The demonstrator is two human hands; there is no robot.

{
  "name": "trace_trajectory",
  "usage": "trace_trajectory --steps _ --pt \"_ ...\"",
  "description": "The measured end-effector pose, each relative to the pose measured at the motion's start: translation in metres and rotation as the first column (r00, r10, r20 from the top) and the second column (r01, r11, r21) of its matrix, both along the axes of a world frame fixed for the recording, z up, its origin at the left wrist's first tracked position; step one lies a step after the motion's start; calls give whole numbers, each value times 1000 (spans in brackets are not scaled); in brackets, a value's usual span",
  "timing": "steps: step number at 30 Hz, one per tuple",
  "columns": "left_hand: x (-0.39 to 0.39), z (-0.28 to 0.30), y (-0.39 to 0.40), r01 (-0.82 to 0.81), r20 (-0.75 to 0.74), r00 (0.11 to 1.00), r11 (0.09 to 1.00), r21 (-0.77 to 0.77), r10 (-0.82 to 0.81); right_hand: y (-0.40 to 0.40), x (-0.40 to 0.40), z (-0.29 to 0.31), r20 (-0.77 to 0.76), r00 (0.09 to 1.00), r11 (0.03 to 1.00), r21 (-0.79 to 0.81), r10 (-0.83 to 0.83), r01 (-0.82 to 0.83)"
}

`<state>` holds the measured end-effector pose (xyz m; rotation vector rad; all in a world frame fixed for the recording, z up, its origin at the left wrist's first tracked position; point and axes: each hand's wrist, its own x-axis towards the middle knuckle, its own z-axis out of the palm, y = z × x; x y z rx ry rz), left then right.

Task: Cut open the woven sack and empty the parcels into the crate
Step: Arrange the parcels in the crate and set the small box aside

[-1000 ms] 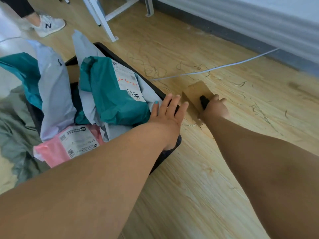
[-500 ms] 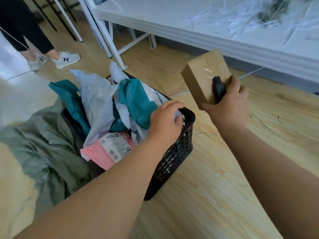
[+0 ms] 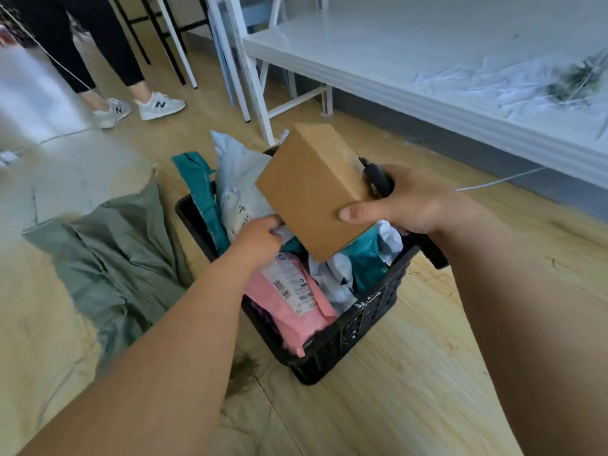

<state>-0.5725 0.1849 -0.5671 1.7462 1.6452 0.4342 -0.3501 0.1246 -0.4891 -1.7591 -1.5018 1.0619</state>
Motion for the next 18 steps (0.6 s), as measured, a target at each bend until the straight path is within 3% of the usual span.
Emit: trace_trajectory --steps 2,4,6,7,9,12,16,18 --pt "-17 6 0 -181 290 938 982 -57 190 0 -3 -2 78 994 997 -13 76 -75" --pt "-30 12 -2 -323 575 745 937 -134 338 -2 -1 1 128 975 982 -90 180 -169" --pt "-39 16 -4 -257 687 646 942 -214 332 -2 -4 3 134 945 938 -222 299 -265" --pt "-40 19 -7 -175 684 667 954 -243 297 0 -9 0 134 928 910 -287 348 -300" --pt "-40 22 -9 -41 586 789 968 -248 184 4 -21 -16 143 917 874 -387 371 -294" --pt "-38 21 -13 89 346 937 991 -105 -47 8 -29 -43 200 971 935 -352 130 -52" --pt "-34 16 -13 173 327 937 976 -135 -121 10 -29 -53 255 967 981 -188 -5 55" --pt "-27 12 -10 226 230 954 967 -120 -195 13 -36 -55 441 897 990 -131 10 54"
